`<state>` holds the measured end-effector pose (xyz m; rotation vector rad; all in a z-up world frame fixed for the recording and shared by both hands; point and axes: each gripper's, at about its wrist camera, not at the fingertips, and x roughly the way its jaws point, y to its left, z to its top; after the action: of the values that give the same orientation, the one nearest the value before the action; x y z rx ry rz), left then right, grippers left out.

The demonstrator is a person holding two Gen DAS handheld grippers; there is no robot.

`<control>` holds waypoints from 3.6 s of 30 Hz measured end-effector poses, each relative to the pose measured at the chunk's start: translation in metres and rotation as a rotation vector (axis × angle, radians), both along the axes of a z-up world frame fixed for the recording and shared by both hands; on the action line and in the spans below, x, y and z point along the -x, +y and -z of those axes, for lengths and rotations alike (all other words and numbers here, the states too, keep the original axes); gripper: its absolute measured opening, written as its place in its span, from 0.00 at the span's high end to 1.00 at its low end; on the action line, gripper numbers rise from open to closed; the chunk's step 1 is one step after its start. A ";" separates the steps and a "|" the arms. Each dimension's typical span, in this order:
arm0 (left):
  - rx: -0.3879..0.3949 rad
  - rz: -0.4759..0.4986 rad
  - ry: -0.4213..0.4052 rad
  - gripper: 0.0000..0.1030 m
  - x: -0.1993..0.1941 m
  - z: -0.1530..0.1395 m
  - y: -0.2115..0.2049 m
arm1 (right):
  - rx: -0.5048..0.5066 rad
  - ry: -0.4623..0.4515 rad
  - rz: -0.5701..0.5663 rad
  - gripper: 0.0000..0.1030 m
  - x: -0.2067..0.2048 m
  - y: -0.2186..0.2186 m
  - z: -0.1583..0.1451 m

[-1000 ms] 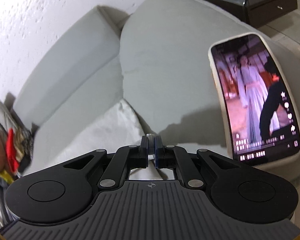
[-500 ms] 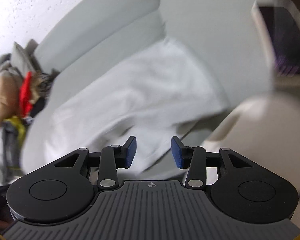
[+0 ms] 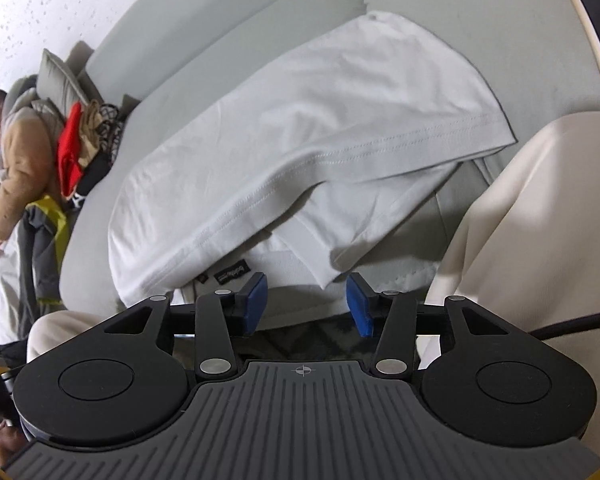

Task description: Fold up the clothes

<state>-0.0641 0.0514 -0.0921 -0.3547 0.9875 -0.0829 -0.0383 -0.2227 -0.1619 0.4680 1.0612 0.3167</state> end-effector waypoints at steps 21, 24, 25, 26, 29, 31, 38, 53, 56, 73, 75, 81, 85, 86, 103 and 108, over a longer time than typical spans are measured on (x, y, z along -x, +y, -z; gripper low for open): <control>0.238 -0.234 0.072 0.43 0.013 0.030 0.048 | -0.103 0.011 0.167 0.43 -0.003 -0.029 0.005; 0.294 -0.323 0.077 0.43 0.018 0.037 0.060 | -0.110 0.016 0.175 0.43 -0.003 -0.030 0.007; 0.317 -0.360 0.074 0.43 0.021 0.039 0.065 | -0.111 0.018 0.176 0.43 -0.003 -0.030 0.008; 0.340 -0.397 0.059 0.44 0.023 0.040 0.070 | -0.113 0.020 0.176 0.43 -0.004 -0.030 0.009; 0.390 -0.489 -0.009 0.47 0.029 0.041 0.082 | -0.118 0.026 0.177 0.43 -0.006 -0.031 0.012; 0.371 -0.492 -0.011 0.47 0.023 0.041 0.083 | -0.119 0.008 0.188 0.43 -0.006 -0.033 0.012; 0.347 -0.471 -0.020 0.48 0.011 0.045 0.079 | -0.200 -0.042 0.402 0.48 -0.013 -0.076 0.015; 0.311 -0.284 -0.096 0.52 -0.001 0.041 0.055 | -0.526 -0.058 0.474 0.49 -0.033 -0.089 0.049; 0.311 -0.275 -0.090 0.52 -0.002 0.043 0.054 | -0.499 -0.028 0.474 0.47 -0.043 -0.083 0.055; 0.331 -0.324 -0.091 0.52 0.005 0.047 0.065 | -0.213 -0.248 0.433 0.59 0.001 -0.093 -0.045; 0.321 -0.306 -0.092 0.52 0.005 0.046 0.062 | -0.133 -0.203 0.444 0.59 -0.009 -0.094 -0.042; 0.299 -0.270 -0.092 0.51 0.004 0.046 0.055 | 0.073 -0.076 0.426 0.63 -0.031 -0.103 -0.009; 0.293 -0.271 -0.088 0.51 0.004 0.046 0.055 | -0.010 -0.076 0.473 0.59 -0.033 -0.110 0.005; 0.292 -0.271 -0.086 0.51 0.004 0.047 0.055 | -0.014 -0.080 0.481 0.57 -0.032 -0.110 0.007; 0.314 -0.285 -0.094 0.51 0.004 0.046 0.057 | 0.024 -0.123 0.486 0.95 -0.027 -0.095 -0.021; 0.319 -0.275 -0.103 0.51 0.005 0.045 0.057 | -0.044 -0.132 0.442 0.95 -0.043 -0.085 -0.070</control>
<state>-0.0693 0.1087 -0.1368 -0.7684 0.8154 -0.0086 0.0046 -0.3080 -0.0916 0.6958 0.7978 -0.0219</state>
